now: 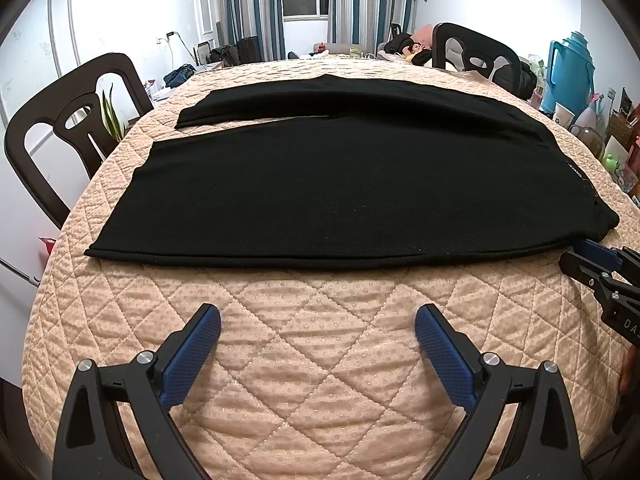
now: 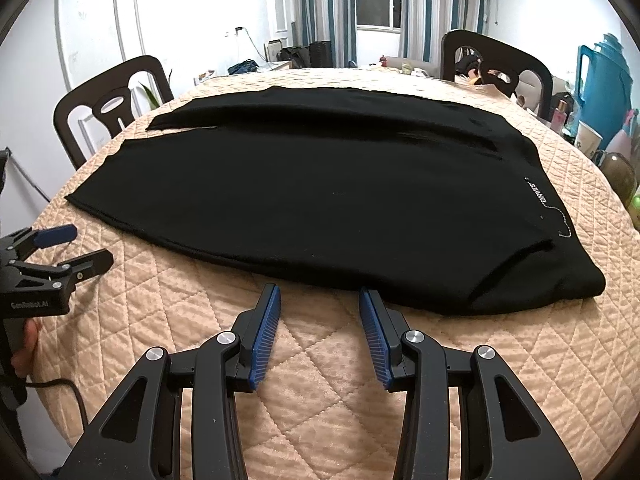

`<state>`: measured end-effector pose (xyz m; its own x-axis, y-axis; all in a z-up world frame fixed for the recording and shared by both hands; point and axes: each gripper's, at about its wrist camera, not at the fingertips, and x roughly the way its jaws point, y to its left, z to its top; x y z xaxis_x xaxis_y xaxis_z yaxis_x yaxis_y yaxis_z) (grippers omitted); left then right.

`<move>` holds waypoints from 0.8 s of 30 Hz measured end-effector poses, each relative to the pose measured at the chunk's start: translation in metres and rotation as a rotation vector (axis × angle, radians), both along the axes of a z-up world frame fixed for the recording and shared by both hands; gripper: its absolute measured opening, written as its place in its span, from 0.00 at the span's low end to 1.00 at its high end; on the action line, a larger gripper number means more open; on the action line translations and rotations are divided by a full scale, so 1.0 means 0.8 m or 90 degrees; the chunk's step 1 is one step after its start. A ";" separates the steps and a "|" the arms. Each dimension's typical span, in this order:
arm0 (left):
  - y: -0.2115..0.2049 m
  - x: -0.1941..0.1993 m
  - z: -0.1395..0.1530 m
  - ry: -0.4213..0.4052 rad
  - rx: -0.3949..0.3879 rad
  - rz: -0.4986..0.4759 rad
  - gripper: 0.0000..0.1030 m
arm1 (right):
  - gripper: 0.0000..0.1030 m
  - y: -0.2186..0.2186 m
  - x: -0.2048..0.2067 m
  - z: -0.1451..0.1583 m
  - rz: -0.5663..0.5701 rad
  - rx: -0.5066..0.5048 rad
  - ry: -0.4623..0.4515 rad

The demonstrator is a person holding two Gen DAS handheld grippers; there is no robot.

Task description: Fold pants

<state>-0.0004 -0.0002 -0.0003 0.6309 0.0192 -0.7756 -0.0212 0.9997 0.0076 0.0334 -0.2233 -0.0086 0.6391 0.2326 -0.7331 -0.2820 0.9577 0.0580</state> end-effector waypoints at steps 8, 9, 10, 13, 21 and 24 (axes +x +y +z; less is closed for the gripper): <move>0.000 -0.001 0.001 -0.003 -0.002 0.002 0.96 | 0.41 0.001 0.000 0.000 -0.001 -0.016 -0.003; 0.000 -0.001 0.001 -0.004 -0.002 0.002 0.97 | 0.41 0.001 0.000 0.001 -0.001 -0.016 -0.003; 0.000 -0.001 0.001 -0.004 -0.002 0.002 0.97 | 0.41 0.001 0.000 0.001 -0.001 -0.016 -0.003; -0.001 -0.001 0.002 -0.004 -0.002 0.002 0.97 | 0.41 0.001 0.000 0.000 -0.001 -0.016 -0.003; 0.000 -0.001 0.002 -0.004 -0.002 0.002 0.97 | 0.42 0.002 0.000 0.001 -0.001 -0.017 -0.003; 0.000 -0.002 0.002 -0.004 -0.002 0.002 0.97 | 0.42 0.001 0.000 0.001 -0.001 -0.016 -0.003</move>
<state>-0.0016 -0.0002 0.0009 0.6362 0.0187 -0.7713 -0.0241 0.9997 0.0043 0.0336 -0.2221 -0.0081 0.6428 0.2125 -0.7360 -0.2804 0.9593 0.0320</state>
